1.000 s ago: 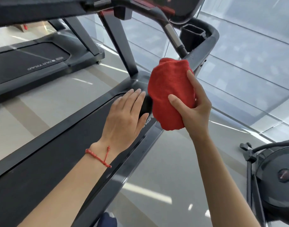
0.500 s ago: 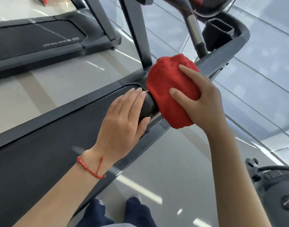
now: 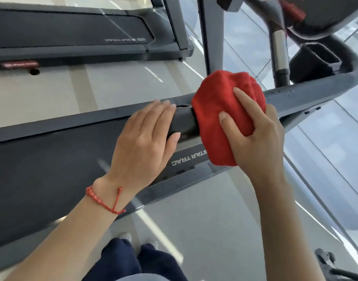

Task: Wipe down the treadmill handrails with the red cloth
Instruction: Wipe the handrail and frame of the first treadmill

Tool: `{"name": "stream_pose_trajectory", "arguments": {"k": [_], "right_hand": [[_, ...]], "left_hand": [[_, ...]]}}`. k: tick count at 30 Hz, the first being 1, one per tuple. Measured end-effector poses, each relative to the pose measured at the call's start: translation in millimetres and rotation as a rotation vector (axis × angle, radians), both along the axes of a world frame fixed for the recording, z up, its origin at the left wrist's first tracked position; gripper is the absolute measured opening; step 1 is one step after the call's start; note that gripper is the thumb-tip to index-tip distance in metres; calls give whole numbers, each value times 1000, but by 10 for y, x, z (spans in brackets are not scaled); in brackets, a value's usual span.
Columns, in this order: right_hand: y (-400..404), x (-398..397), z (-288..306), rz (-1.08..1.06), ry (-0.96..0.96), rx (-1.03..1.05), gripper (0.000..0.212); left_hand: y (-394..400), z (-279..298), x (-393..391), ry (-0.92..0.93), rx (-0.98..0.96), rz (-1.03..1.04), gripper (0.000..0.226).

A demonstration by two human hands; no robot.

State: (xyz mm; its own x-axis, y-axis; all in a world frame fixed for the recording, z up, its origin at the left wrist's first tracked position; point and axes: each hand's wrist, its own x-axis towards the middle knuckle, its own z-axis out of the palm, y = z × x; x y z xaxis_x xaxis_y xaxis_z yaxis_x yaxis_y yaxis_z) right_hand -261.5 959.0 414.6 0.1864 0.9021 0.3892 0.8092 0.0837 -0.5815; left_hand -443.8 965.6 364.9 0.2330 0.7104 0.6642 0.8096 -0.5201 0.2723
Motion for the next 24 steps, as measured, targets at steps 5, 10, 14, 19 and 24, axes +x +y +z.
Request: {"name": "stream_pose_trajectory", "arguments": {"k": [5, 10, 14, 19, 24], "right_hand": [[-31, -160, -34, 33, 42, 4, 46], [-2, -58, 8, 12, 24, -26, 45], [53, 60, 28, -57, 48, -36, 46], [80, 77, 8, 47, 37, -22, 46], [208, 404, 18, 54, 55, -46, 46]], "left_hand": [[35, -19, 22, 15, 53, 4, 38], [48, -40, 25, -9, 89, 0, 37], [47, -33, 27, 9, 85, 15, 36], [44, 55, 132, 88, 72, 56, 33], [79, 118, 336, 192, 106, 162, 31]]}}
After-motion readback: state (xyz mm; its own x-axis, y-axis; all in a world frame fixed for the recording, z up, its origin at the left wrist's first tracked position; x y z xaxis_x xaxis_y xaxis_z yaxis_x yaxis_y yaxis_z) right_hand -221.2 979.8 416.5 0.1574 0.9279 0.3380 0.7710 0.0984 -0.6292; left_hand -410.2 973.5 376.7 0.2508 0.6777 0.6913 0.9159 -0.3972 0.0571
